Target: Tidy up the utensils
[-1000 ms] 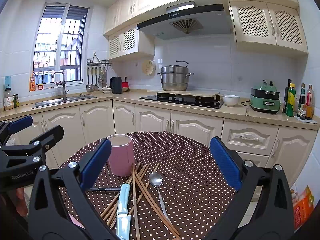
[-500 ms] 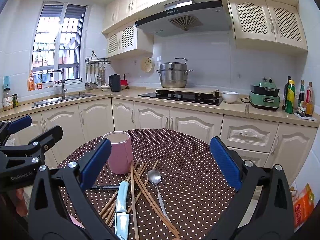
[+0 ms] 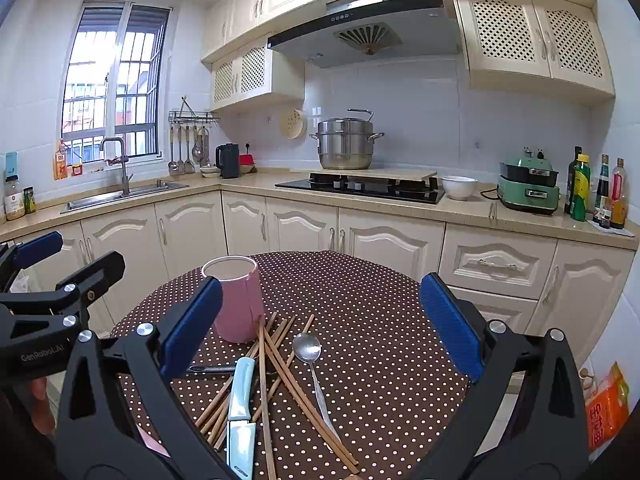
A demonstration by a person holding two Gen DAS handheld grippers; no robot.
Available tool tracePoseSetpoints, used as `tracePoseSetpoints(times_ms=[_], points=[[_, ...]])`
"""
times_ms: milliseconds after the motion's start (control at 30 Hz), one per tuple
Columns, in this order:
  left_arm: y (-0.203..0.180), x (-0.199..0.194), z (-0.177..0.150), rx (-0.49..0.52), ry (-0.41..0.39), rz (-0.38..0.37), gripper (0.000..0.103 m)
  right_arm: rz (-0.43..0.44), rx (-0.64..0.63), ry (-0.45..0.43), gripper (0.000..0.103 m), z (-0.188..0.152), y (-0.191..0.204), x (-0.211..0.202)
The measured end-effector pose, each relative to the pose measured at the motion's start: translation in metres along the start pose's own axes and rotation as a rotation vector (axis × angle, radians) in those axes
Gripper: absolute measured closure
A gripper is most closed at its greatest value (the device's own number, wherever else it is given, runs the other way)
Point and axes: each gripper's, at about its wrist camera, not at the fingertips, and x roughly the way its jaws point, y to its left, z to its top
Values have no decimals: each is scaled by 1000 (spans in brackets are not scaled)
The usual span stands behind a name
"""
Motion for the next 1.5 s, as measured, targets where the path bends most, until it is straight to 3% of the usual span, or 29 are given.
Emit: tracePoseSetpoints(times_ms=[533, 700, 833, 1133, 1400, 1500], points=[[-10, 16, -4, 15, 68, -26, 4, 31, 42, 57, 6, -7, -14, 13], [-14, 34, -12, 5, 169, -64, 4, 44, 56, 99, 6, -11, -23, 24], [-18, 55, -24, -4, 295, -95, 4, 10, 52, 135, 6, -18, -33, 34], [-26, 107, -66, -5, 521, -153, 5, -29, -11, 315, 6, -47, -58, 72], [-7, 136, -87, -31, 643, -176, 29, 119, -49, 477, 6, -73, -59, 109], [-8, 146, -90, 16, 666, -190, 35, 177, -55, 525, 6, -71, -57, 123]])
